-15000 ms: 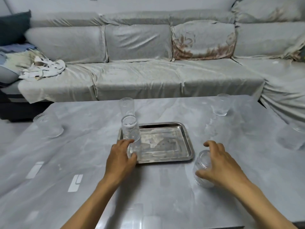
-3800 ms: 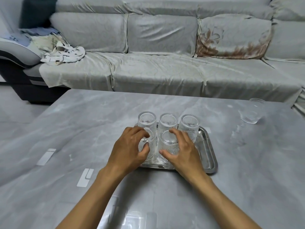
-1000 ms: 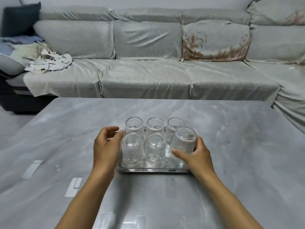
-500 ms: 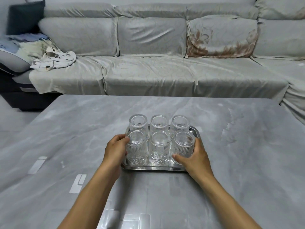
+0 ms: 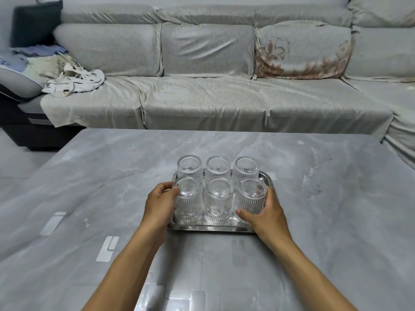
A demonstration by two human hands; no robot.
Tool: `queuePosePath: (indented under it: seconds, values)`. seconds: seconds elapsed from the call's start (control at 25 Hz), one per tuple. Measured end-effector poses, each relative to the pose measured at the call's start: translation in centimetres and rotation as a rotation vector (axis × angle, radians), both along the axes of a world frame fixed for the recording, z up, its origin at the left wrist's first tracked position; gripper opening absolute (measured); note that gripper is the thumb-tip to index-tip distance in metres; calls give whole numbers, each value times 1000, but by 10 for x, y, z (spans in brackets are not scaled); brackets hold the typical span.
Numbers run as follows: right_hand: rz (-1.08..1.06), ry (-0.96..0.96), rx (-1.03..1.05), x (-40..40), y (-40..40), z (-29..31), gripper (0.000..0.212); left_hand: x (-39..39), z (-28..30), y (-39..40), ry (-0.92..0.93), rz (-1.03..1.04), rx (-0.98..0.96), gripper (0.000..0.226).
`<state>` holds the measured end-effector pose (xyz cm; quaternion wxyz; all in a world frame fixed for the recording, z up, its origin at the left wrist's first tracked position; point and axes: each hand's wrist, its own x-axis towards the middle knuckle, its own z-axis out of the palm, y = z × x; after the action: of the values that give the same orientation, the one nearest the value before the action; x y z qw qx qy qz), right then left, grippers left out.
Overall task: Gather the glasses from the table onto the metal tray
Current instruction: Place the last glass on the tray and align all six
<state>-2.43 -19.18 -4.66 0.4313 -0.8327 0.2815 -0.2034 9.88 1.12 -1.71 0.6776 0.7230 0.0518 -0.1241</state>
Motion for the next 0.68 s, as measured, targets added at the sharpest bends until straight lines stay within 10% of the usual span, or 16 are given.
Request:
queuePosePath:
  seconds: [0.68]
  values:
    - [21,-10,-16,0,-2,0,101,-1,-1,-1,-17,-12,-23,14]
